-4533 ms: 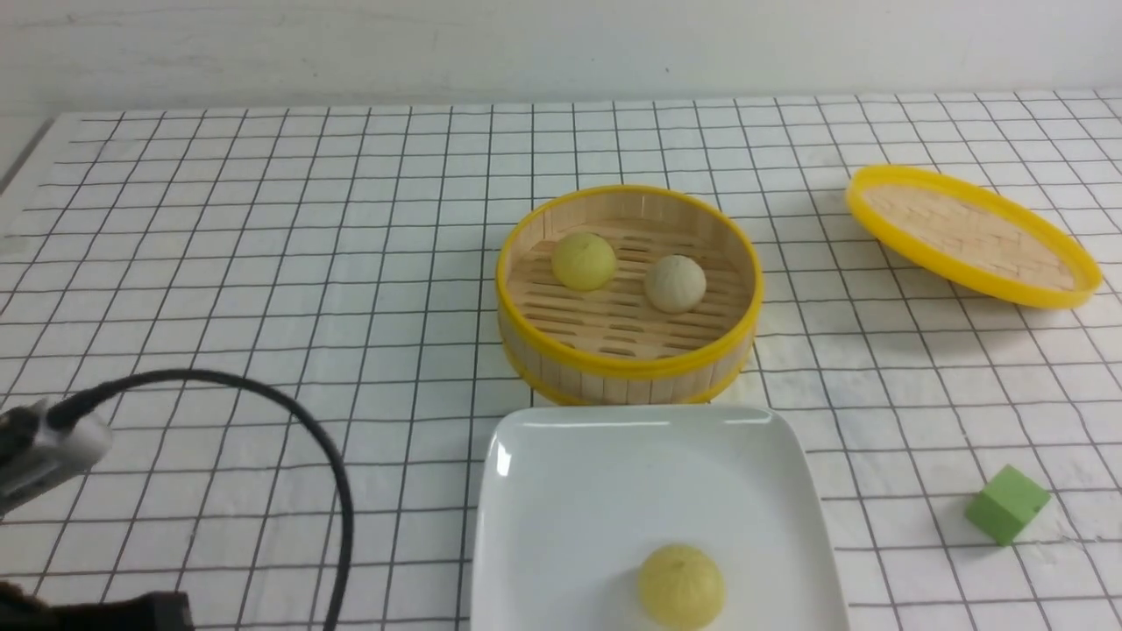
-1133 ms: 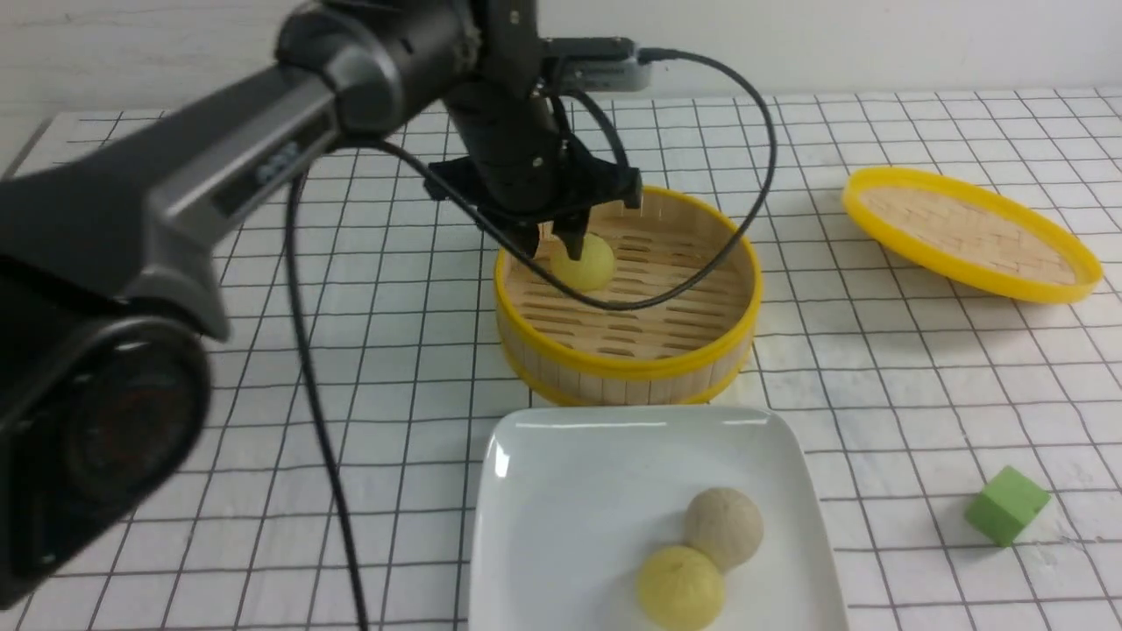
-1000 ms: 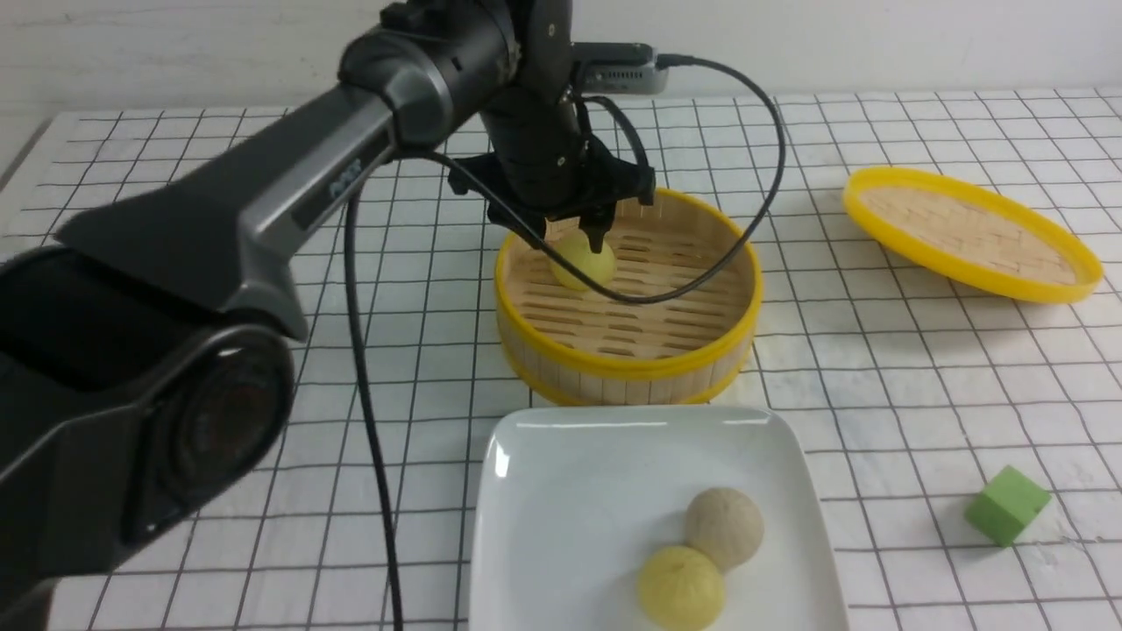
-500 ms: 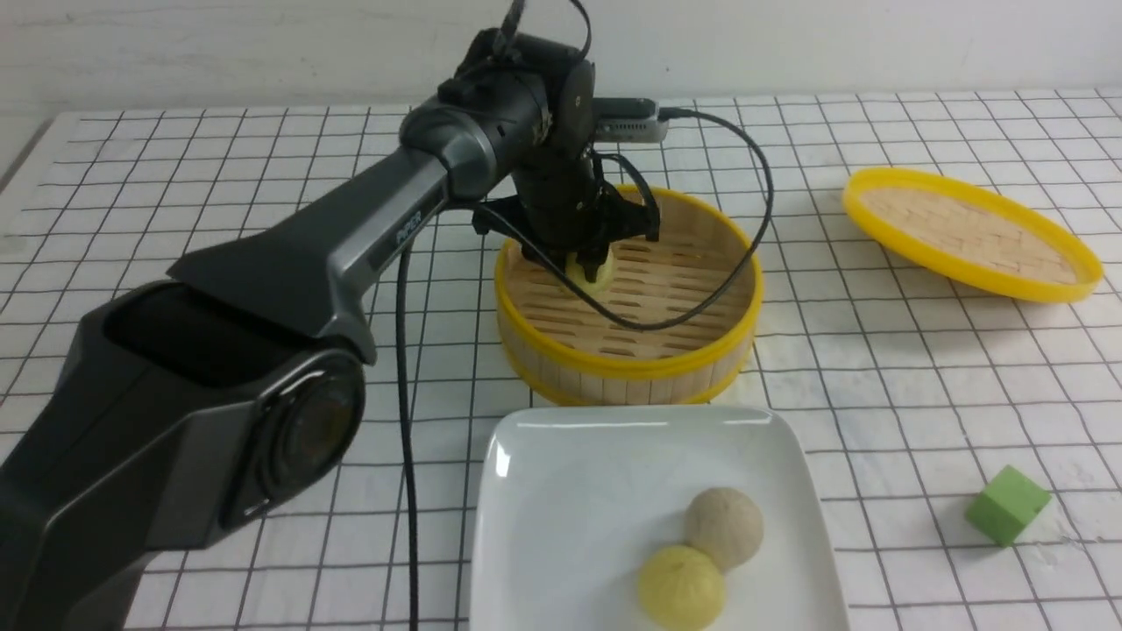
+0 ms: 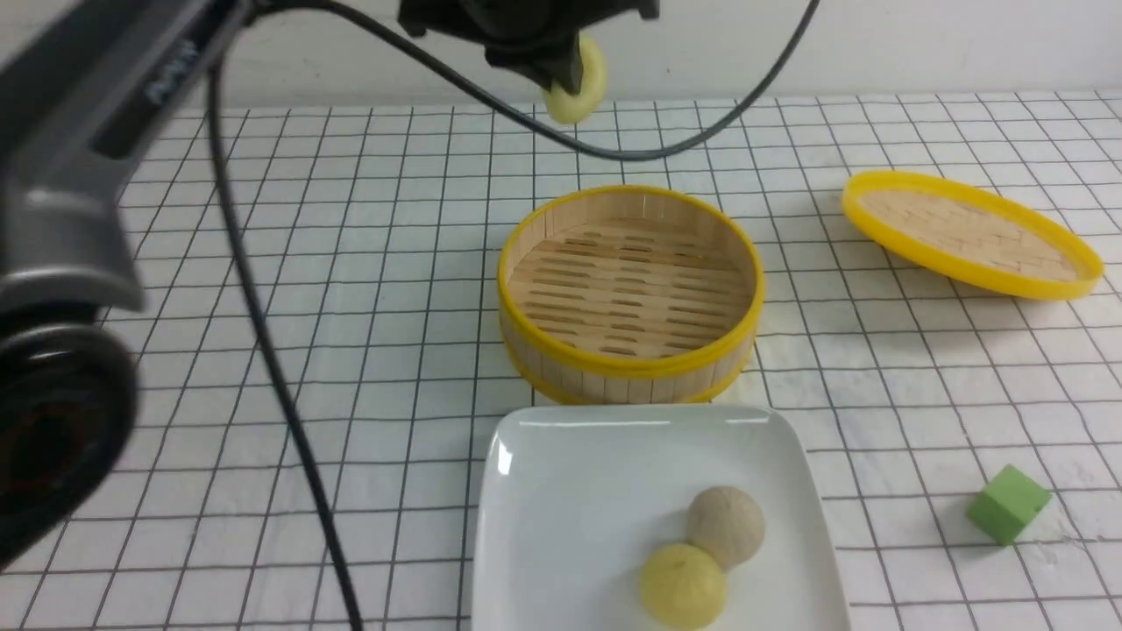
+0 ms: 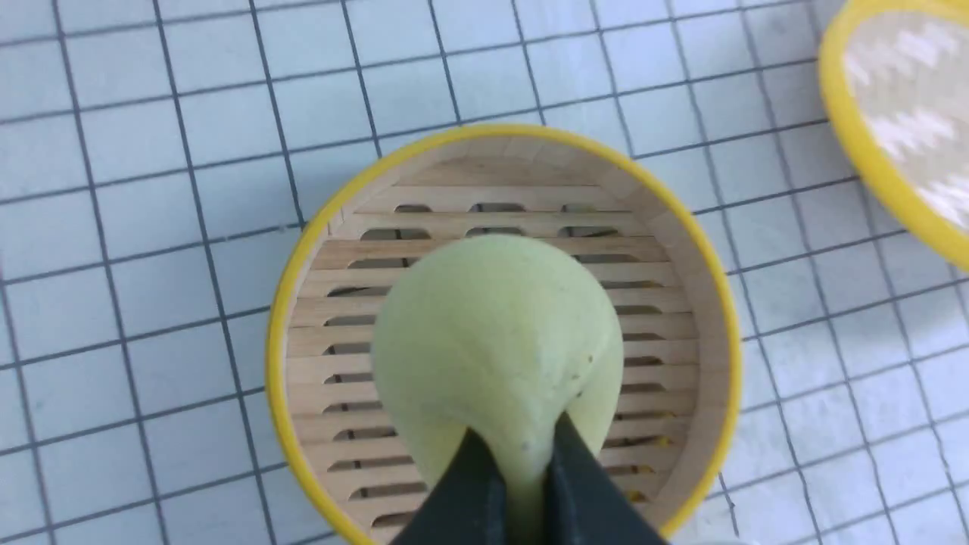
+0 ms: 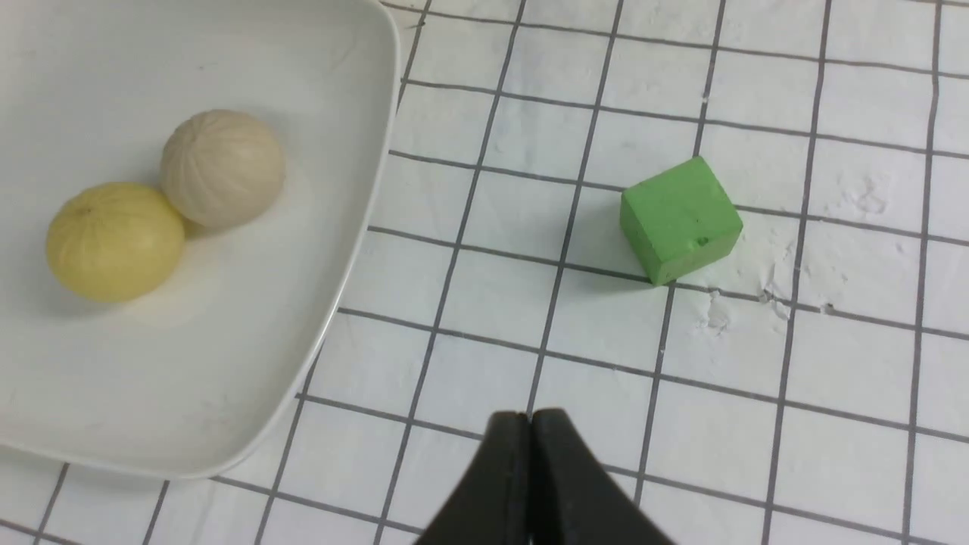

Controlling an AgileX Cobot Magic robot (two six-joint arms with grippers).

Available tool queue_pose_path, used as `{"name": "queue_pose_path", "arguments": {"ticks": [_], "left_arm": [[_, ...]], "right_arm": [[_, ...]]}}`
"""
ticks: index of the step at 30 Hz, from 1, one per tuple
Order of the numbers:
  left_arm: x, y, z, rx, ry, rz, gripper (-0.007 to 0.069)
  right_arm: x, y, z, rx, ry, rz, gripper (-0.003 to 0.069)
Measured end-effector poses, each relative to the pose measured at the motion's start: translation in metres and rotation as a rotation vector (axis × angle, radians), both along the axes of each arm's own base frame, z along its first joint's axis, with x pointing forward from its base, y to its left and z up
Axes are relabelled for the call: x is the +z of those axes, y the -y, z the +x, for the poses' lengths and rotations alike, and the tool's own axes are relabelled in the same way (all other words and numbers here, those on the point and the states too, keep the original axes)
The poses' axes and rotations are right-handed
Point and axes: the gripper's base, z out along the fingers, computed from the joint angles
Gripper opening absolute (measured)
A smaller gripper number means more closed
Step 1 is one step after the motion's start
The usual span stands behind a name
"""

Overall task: Put the steamed buns into the plate on the white-black tablecloth.
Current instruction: 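Carry the bun from the bamboo steamer to the plate with the left gripper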

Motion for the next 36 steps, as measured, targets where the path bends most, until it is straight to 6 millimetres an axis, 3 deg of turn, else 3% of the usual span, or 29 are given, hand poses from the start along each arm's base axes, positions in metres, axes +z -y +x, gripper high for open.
{"name": "queue_pose_path", "arguments": {"ticks": [2,5,10,11,13,14,18,22,26,28,32,35,36], "left_arm": [[0.002,-0.001,-0.022,-0.034,-0.026,0.024,0.0022],[-0.021,0.006,-0.055,-0.095,-0.126,0.088,0.0023],[-0.099,0.026,-0.108,-0.184,-0.366,0.247,0.0033],[-0.105,0.027,-0.111,-0.187,-0.379,0.258,0.0034],[-0.148,0.037,-0.125,-0.177,-0.421,0.275,0.0057],[-0.149,0.038,-0.125,-0.177,-0.415,0.272,0.0060],[-0.189,0.054,-0.124,-0.142,-0.407,0.242,0.0158],[-0.198,0.059,-0.121,-0.131,-0.396,0.226,0.0253],[-0.200,0.060,-0.118,-0.131,-0.383,0.233,0.0411],[-0.195,0.061,-0.116,-0.133,-0.369,0.238,0.0451],[-0.178,0.062,-0.110,-0.140,-0.320,0.260,0.0486],[-0.155,0.062,-0.105,-0.142,-0.258,0.273,0.0489],[-0.155,0.062,-0.105,-0.142,-0.259,0.274,0.0489]], "right_arm": [[0.000,0.000,0.000,0.000,0.000,0.000,0.0011],[0.000,0.000,0.000,0.000,0.001,0.000,0.0012],[0.000,0.000,0.000,0.000,0.001,0.001,0.0012],[0.000,0.000,0.000,0.000,0.001,0.001,0.0012],[0.000,-0.001,0.000,0.000,0.000,0.009,0.0014],[0.000,-0.001,0.000,0.000,0.000,0.009,0.0014],[0.001,-0.002,-0.001,0.001,-0.004,0.031,0.0020],[0.007,-0.002,-0.005,0.011,0.002,0.034,0.0022],[0.044,0.000,-0.031,0.041,0.111,0.042,0.0026],[0.063,0.004,-0.053,0.049,0.205,0.033,0.0027],[0.075,0.015,-0.092,0.017,0.332,0.002,0.0029],[0.068,0.028,-0.123,-0.080,0.445,0.002,0.0030],[0.068,0.028,-0.125,-0.080,0.456,0.004,0.0030]]}}
